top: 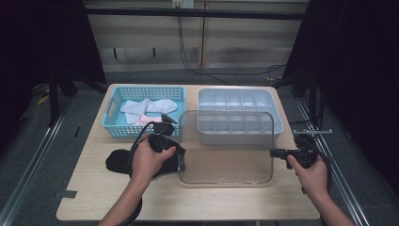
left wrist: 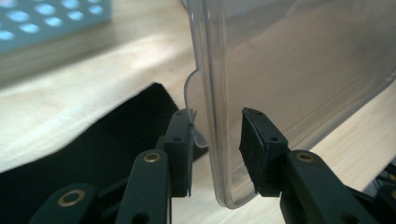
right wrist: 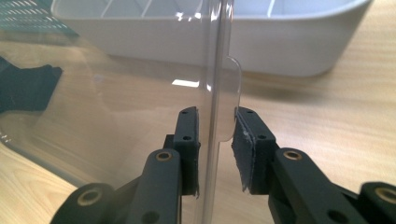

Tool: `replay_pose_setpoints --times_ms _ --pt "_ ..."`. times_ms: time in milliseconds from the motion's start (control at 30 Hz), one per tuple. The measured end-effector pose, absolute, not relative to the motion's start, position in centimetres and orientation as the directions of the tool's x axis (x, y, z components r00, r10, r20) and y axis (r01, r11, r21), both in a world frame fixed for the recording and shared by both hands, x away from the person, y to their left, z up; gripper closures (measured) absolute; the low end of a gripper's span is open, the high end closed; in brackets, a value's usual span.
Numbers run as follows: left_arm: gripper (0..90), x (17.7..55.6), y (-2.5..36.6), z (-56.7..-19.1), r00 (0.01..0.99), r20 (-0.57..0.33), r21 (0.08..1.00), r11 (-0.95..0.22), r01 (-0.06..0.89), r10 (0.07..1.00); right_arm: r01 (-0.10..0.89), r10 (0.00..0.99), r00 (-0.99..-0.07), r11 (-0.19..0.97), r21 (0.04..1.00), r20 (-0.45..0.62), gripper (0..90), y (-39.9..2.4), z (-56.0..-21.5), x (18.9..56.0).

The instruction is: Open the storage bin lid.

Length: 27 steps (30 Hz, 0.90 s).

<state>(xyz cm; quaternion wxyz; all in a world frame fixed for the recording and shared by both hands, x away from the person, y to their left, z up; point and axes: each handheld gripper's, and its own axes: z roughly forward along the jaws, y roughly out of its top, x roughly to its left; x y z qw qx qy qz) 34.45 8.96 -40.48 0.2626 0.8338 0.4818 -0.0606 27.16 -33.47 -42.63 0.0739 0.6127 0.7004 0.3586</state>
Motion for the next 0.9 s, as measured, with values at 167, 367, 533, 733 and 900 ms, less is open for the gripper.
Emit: replay_pose_setpoints --times_ms 167,367,533,733,900 --pt "64.9 33.9 8.2 -41.1 0.536 -0.354 0.363 -0.415 0.834 0.767 0.810 0.913 -0.229 -0.014 0.587 0.338 71.6 -34.1 -43.1 26.4" --pt "64.9 33.3 7.8 -41.8 0.542 -0.372 0.349 -0.427 0.834 0.754 0.821 0.912 -0.214 -0.027 0.571 0.351 71.6 -34.8 -43.7 25.1" --pt "64.9 32.8 7.2 -41.9 0.559 -0.357 0.349 -0.448 0.823 0.749 0.821 0.915 -0.206 -0.031 0.570 0.346 71.5 -35.1 -43.9 24.6" --pt "64.7 32.4 7.1 -42.5 0.562 -0.366 0.341 -0.455 0.823 0.742 0.820 0.920 -0.205 -0.025 0.572 0.334 71.1 -35.3 -43.9 24.3" --pt "64.6 31.9 7.0 -42.6 0.568 -0.365 0.351 -0.456 0.818 0.738 0.820 0.920 -0.206 -0.024 0.572 0.334 70.4 -35.3 -44.1 23.9"
